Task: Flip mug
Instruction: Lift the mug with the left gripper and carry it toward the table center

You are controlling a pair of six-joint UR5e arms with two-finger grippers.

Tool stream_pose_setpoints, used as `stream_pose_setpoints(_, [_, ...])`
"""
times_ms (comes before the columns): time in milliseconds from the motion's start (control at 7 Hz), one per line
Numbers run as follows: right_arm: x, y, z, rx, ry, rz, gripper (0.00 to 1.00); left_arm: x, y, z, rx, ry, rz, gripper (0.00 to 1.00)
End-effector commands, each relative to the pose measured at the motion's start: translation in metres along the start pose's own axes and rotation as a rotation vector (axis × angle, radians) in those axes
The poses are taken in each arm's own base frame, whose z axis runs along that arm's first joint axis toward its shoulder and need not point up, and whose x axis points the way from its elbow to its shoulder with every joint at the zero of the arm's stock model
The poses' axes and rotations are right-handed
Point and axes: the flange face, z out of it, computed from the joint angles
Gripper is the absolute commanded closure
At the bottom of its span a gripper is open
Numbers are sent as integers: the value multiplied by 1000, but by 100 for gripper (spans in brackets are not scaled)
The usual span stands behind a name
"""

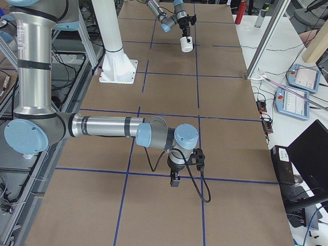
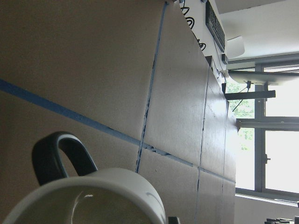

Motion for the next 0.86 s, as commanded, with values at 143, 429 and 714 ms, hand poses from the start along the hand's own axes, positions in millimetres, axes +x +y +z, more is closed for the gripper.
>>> stream_pose_setpoints(143, [0, 0, 0, 0, 0, 0, 0, 100, 21, 88, 98, -326, -125, 100])
stream_pose_setpoints(429, [0, 0, 0, 0, 0, 0, 0, 149, 70, 147, 121, -518, -155, 100])
stream_pose_setpoints(714, [0, 0, 0, 0, 0, 0, 0, 161, 106, 215, 181, -719, -173, 100])
